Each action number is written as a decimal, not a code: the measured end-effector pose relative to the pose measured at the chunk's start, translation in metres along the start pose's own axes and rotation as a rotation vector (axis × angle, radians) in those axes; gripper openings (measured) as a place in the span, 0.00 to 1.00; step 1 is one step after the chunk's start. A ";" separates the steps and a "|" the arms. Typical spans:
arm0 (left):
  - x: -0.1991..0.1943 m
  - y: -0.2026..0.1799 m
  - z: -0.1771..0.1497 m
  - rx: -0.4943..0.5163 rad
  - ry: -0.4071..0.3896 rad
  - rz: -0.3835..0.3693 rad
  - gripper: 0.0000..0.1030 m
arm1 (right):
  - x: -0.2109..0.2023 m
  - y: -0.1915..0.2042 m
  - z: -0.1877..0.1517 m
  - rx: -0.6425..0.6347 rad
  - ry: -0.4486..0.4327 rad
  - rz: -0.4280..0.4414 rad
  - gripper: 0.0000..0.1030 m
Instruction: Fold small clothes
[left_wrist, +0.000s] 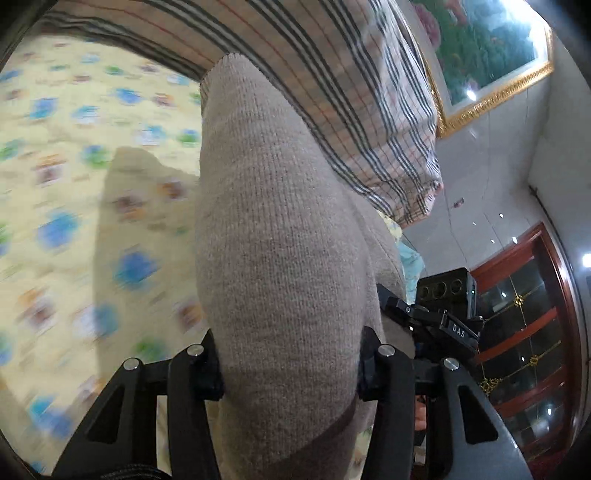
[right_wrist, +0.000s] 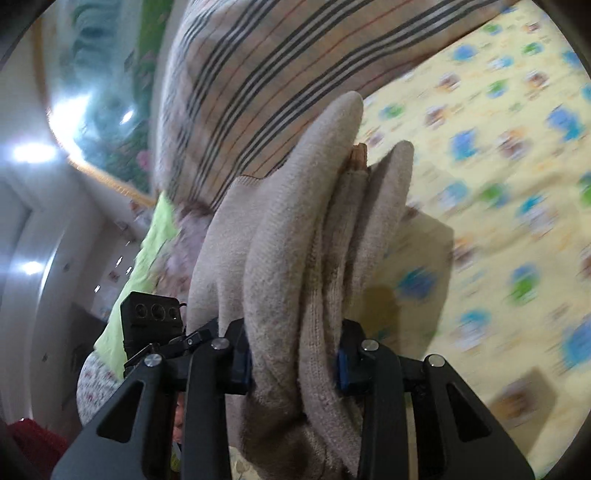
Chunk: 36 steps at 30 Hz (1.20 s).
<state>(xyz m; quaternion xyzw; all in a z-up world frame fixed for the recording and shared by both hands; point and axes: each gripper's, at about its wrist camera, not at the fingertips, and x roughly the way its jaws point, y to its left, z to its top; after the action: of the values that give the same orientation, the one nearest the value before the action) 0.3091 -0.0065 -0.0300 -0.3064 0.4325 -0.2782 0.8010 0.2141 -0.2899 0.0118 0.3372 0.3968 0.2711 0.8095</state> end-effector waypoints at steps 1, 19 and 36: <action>-0.018 0.011 -0.007 -0.025 -0.002 0.010 0.47 | 0.010 0.006 -0.006 -0.003 0.020 0.015 0.32; -0.092 0.110 -0.080 -0.206 -0.027 0.107 0.65 | 0.082 -0.004 -0.071 0.113 0.167 -0.053 0.56; -0.149 0.075 -0.152 -0.097 -0.042 0.415 0.73 | 0.035 0.062 -0.138 -0.282 0.094 -0.337 0.48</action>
<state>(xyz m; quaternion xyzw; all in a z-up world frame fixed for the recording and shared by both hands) 0.1214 0.1109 -0.0737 -0.2546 0.4824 -0.0799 0.8343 0.1082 -0.1800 -0.0204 0.1365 0.4432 0.2002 0.8631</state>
